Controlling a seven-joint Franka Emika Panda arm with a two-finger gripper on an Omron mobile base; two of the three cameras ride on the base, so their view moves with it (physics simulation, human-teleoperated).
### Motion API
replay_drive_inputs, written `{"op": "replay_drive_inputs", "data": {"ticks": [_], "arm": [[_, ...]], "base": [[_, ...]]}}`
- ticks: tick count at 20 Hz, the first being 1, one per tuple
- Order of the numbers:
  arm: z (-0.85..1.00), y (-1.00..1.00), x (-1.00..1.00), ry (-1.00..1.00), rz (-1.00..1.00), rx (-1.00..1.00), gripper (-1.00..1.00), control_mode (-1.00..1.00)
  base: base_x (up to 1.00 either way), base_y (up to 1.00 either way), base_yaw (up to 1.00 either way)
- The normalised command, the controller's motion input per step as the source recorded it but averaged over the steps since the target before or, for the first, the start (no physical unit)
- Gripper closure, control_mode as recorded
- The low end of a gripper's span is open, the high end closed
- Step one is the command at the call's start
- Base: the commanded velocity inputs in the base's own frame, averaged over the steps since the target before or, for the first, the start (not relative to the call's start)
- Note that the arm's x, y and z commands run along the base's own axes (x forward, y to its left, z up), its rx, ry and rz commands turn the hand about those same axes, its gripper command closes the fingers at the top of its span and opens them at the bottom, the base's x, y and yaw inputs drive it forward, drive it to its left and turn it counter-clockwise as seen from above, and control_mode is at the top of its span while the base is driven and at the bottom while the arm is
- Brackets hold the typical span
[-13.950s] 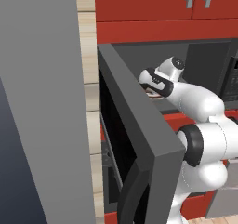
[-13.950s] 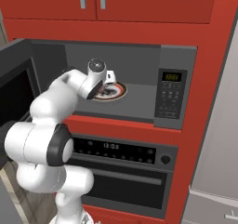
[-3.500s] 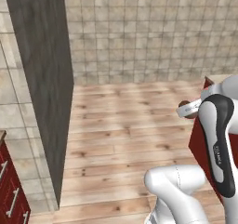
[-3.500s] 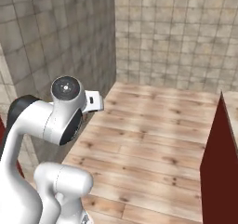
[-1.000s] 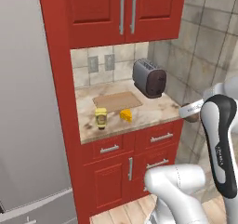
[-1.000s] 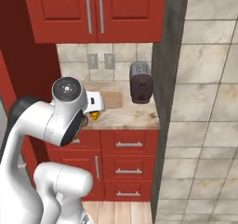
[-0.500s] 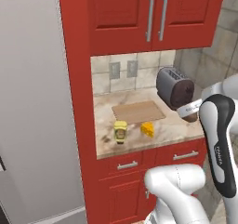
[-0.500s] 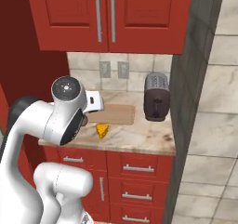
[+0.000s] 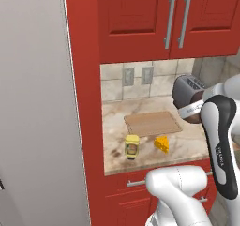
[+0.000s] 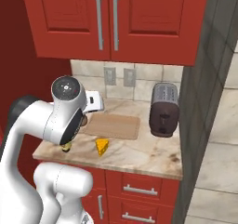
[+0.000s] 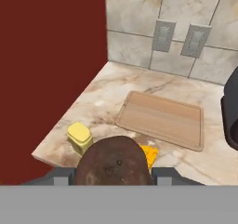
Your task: Retrieve the reheated potato from the microwave, then place the potato, cheese, and condiment on the cutting board.
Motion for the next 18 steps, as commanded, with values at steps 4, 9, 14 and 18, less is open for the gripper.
{"op": "replay_drive_inputs", "data": {"ticks": [4,9,14,18], "arm": [[0.00,0.00,0.00,0.00,0.00,0.00,1.00,1.00],[0.00,0.00,0.00,0.00,0.00,0.00,1.00,1.00],[0.00,0.00,0.00,0.00,0.00,0.00,1.00,1.00],[0.00,0.00,0.00,0.00,0.00,0.00,1.00,1.00]], "base": [[0.49,-0.25,0.17],[0.48,-0.19,0.15],[0.20,-0.01,0.07],[0.00,0.00,0.00]]}}
